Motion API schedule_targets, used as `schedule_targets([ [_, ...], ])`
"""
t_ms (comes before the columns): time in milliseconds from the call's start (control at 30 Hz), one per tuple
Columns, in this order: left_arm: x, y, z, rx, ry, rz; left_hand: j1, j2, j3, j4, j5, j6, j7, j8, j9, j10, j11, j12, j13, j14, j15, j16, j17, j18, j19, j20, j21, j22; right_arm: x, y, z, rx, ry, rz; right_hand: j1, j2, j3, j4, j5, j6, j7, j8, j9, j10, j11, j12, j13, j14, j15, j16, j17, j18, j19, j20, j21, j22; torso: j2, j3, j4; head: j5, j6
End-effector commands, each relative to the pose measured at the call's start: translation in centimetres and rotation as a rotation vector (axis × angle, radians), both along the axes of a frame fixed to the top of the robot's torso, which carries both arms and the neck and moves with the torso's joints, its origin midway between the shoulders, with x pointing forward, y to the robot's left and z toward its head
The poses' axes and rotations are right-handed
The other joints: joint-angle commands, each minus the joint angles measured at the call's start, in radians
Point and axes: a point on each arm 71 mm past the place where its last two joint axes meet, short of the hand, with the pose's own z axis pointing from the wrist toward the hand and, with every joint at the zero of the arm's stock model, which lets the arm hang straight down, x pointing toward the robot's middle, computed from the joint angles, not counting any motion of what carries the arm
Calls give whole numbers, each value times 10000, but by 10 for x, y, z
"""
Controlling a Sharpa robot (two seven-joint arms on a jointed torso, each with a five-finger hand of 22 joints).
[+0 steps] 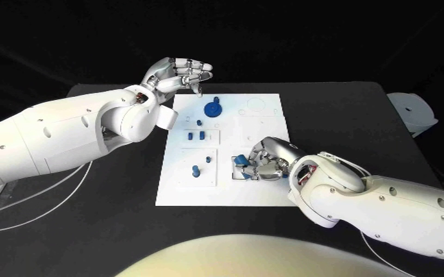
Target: Assemble the parts on the task board
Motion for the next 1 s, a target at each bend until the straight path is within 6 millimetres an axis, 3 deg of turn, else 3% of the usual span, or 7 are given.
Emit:
schedule_targets([
  [33, -1, -3, 1, -83, -58, -182, -3, 58, -22, -15, 47, -75, 42, -15, -17, -87, -13, 34, -11, -55, 18, 61, -11, 75, -3, 89, -51, -10, 1, 0, -2, -236, -92, 54, -178, -43, -108, -3, -37, 420, -407, 82, 40, 371, -84, 33, 1627, 887, -72, 49, 1926, -142, 1045, -91, 45, 2635, -3, -4, -8, 9, -6],
  [100, -1, -3, 1, -79, -56, -173, -3, 58, -22, -15, 47, -75, 42, -15, -17, -87, -13, 34, -11, -55, 18, 61, -11, 75, -3, 89, -51, -10, 2, -1, -2, -258, -122, 23, -315, -180, -324, -19, 459, 338, -412, 148, 90, 340, -91, -31, 1601, 877, -83, 30, 1879, -142, 1045, -107, 45, 2635, -2, -7, -7, 16, -11],
  [267, -1, -3, 1, -70, -53, -155, -9, 61, -27, -18, 48, -81, 43, -12, -20, -108, -11, 62, -16, -63, 19, 73, -25, 75, -5, 92, -56, -15, 4, -1, -3, -273, -182, -19, -525, -227, -536, -2, 520, 267, -393, 192, 122, 282, -74, -139, 1542, 870, -72, 17, 1851, -142, 1045, -101, 45, 2635, -2, -1, -5, 16, -17],
  [367, -1, -3, 1, -68, -50, -150, -9, 61, -27, -18, 48, -81, 43, -12, -20, -108, -11, 62, -16, -63, 19, 73, -25, 75, -5, 92, -56, -15, 4, 0, -2, -231, -253, -6, -737, -216, -758, -2, 320, 216, -384, 246, 156, 255, -64, -193, 1522, 866, -61, 8, 1832, -142, 1045, -92, 45, 2635, -1, 6, -1, 23, -16],
  [500, -1, -3, 1, -62, -44, -142, -9, 61, -27, -18, 48, -81, 43, -12, -20, -108, -11, 62, -16, -63, 19, 73, -25, 75, -5, 92, -56, -15, 4, 2, -2, -158, -342, 38, -1126, -131, -1373, 5, -455, 113, -362, 352, 213, 201, -43, -307, 1480, 864, -41, 3, 1827, -142, 1045, -72, 45, 2635, -5, 3, -10, 34, -22],
  [700, -1, -3, 1, -56, -26, -145, -14, 62, -29, -17, 50, -91, 45, -15, -23, -128, -8, 68, -20, -66, 21, 77, -31, 76, -6, 93, -58, -17, 4, 2, 0, -57, -513, 18, -1313, 108, -2156, 13, -897, 6, -337, 429, 235, 124, -17, -479, 1400, 868, -19, 11, 1854, -142, 1045, -49, 45, 2635, -6, 1, -20, 33, -31],
  [1000, -1, -2, 1, -47, -14, -138, -14, 62, -29, -17, 50, -92, 45, -15, -24, -131, -8, 68, -21, -66, 21, 78, -32, 76, -5, 93, -59, -18, 3, 1, 2, -21, -696, 51, -1263, 213, -2231, 6, -894, -2, -337, 445, 238, 124, -17, -487, 1401, 867, -17, 8, 1850, -142, 1045, -46, 45, 2635, -10, 2, -4, 24, -45],
])
